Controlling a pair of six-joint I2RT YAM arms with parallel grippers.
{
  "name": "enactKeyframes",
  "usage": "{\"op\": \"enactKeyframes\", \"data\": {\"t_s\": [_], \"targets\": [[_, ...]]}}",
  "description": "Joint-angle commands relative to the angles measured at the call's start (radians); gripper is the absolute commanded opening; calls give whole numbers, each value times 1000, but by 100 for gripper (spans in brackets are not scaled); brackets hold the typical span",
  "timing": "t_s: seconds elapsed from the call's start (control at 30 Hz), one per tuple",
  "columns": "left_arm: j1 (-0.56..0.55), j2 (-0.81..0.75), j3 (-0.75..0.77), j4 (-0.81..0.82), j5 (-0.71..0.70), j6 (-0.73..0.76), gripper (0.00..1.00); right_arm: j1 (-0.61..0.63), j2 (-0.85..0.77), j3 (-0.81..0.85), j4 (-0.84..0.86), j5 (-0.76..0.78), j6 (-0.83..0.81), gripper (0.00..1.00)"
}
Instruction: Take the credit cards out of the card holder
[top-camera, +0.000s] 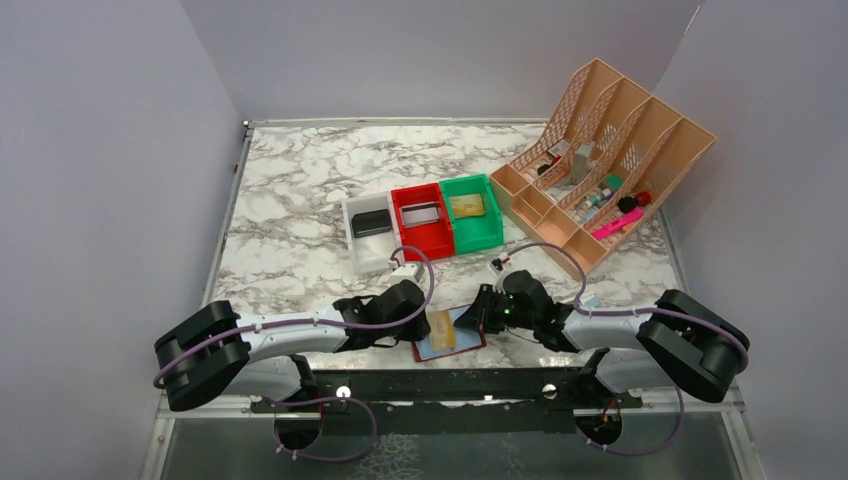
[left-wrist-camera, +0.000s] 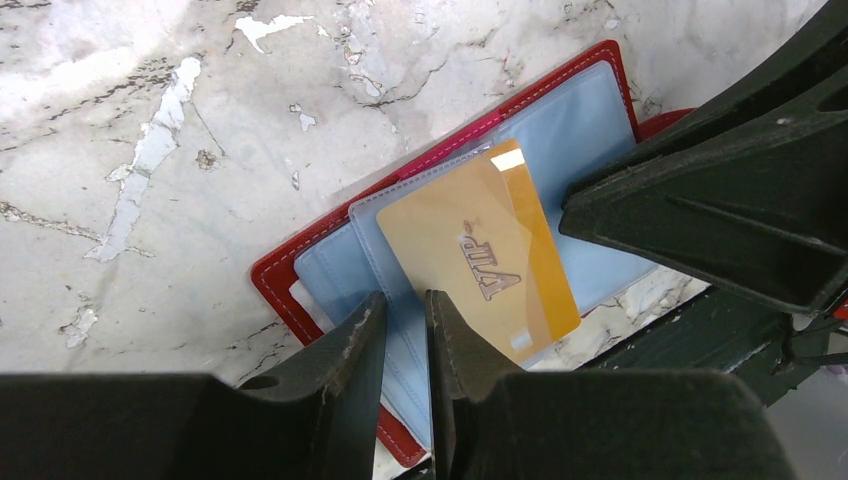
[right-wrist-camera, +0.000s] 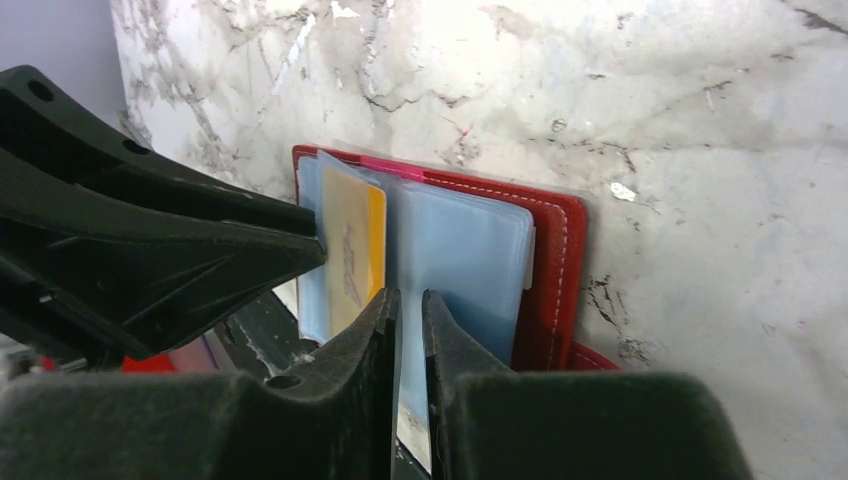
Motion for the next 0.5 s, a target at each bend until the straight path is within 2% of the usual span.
{"op": "enactKeyframes", "data": {"t_s": [0.0, 0.17, 0.47], "targets": [[-9, 34, -18, -79, -2, 22, 25, -5, -19, -9, 47, -64, -10, 22], [-9, 38, -16, -76, -3, 19, 25, -5, -7, -42, 146, -95, 23, 28], [-11, 54, -6, -74, -1, 19, 24, -5, 105, -16, 227, -182, 15, 26]]}}
